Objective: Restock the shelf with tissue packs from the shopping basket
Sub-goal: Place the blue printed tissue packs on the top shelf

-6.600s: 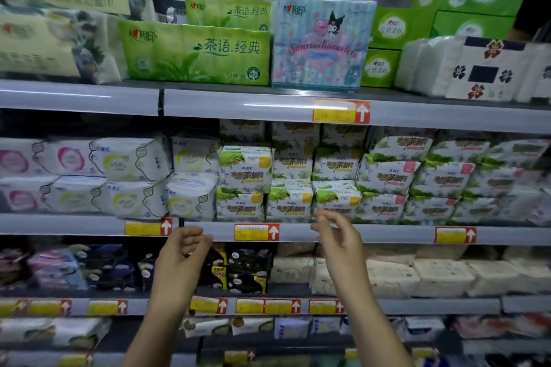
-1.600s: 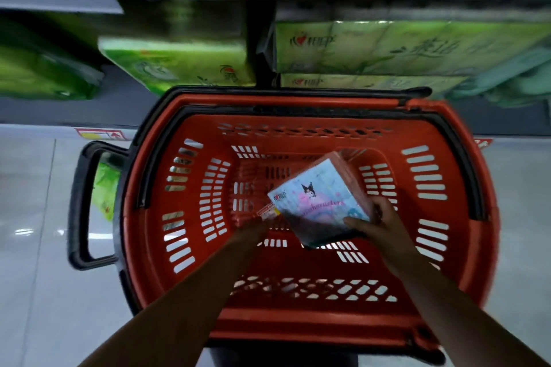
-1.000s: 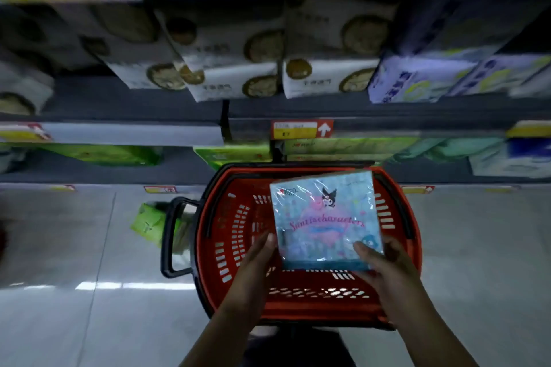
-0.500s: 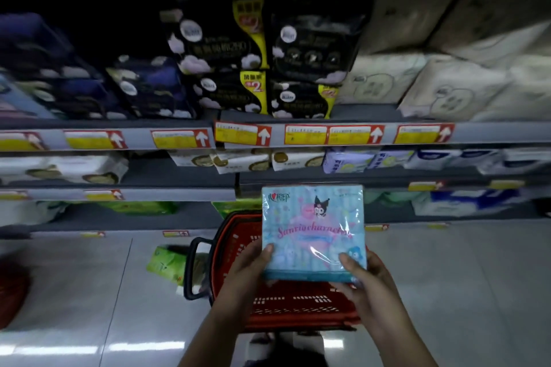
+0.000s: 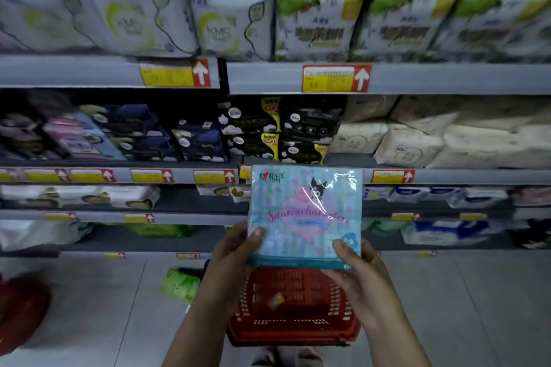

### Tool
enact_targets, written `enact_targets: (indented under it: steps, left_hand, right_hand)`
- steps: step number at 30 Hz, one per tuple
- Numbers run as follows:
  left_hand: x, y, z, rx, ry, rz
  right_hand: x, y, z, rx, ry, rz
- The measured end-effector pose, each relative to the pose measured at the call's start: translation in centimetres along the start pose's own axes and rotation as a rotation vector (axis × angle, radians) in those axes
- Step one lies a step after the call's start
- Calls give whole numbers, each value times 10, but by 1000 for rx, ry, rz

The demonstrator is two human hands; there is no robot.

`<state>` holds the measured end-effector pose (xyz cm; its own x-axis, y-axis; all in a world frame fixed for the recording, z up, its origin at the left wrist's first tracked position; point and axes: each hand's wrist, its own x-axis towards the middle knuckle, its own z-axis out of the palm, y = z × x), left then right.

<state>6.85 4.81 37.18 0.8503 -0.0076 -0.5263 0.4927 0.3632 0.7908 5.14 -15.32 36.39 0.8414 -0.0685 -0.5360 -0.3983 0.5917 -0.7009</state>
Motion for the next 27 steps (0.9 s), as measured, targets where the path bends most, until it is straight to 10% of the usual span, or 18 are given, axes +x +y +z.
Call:
enact_targets:
  steps: [27]
  left_hand:
    - [-75, 183, 71, 81, -17, 478]
  right_hand:
    - [-55, -172, 113, -94, -266, -294]
